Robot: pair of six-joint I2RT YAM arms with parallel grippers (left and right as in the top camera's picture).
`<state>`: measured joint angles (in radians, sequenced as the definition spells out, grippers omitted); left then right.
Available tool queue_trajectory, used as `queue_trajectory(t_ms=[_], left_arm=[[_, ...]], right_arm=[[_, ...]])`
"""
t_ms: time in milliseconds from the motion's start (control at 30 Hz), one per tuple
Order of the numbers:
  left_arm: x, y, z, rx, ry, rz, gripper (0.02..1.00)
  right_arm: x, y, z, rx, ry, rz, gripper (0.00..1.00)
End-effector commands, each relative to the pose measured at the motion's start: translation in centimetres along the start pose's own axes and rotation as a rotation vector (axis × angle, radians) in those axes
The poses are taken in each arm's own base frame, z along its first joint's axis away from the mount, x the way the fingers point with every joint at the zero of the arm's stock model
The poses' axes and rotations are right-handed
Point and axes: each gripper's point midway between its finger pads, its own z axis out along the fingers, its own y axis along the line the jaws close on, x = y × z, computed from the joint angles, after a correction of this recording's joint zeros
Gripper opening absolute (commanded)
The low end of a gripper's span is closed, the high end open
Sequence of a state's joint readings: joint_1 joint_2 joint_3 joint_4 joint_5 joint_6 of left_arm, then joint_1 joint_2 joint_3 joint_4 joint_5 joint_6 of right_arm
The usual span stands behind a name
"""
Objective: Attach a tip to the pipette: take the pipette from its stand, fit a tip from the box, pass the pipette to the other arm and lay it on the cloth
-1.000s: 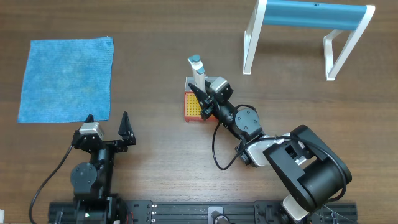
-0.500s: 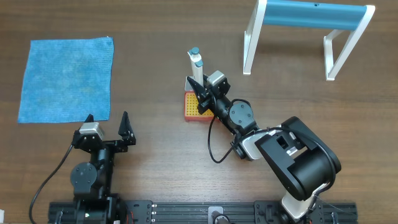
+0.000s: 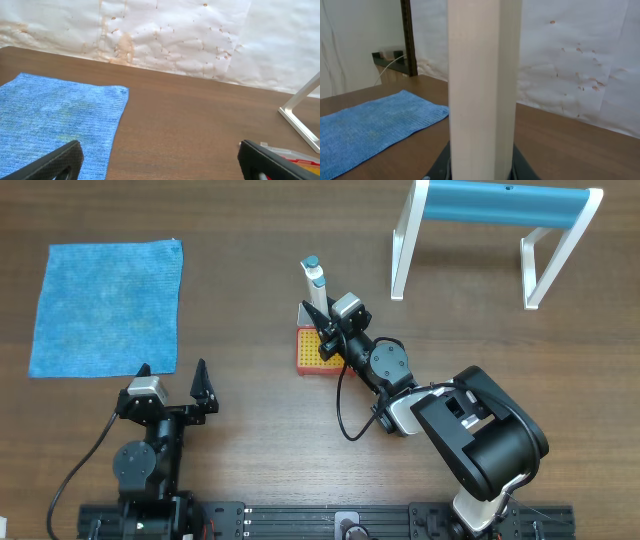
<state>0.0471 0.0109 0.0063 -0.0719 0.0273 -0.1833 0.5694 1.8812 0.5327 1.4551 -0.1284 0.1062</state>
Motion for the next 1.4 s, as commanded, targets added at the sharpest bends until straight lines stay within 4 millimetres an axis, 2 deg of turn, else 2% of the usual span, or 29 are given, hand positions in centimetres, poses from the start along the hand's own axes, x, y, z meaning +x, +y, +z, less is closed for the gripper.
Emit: queue_trajectory(t_ms=[33,200,967,1400], left_arm=[[0.09,0.03,-0.03,0.0,0.003,0.008,0.998],[0.09,0.03,-0.03,0.0,0.003,0.008,0.998],[0.09,0.03,-0.03,0.0,0.003,0.008,0.998],[0.09,0.03,-0.03,0.0,0.003,0.008,0.996]], right_arm=[[0.63,-0.44,0.53,0.01,0.005,-0.017,0.08],[0.75,-0.47,1.01,0.007,0.002,-0.018,0.08],[1.21,0.43,0.72,-0.043,0.017,-0.008,0.08],[1.48,0.17,0.49,-0.035,0.026,-0.008,0.08]])
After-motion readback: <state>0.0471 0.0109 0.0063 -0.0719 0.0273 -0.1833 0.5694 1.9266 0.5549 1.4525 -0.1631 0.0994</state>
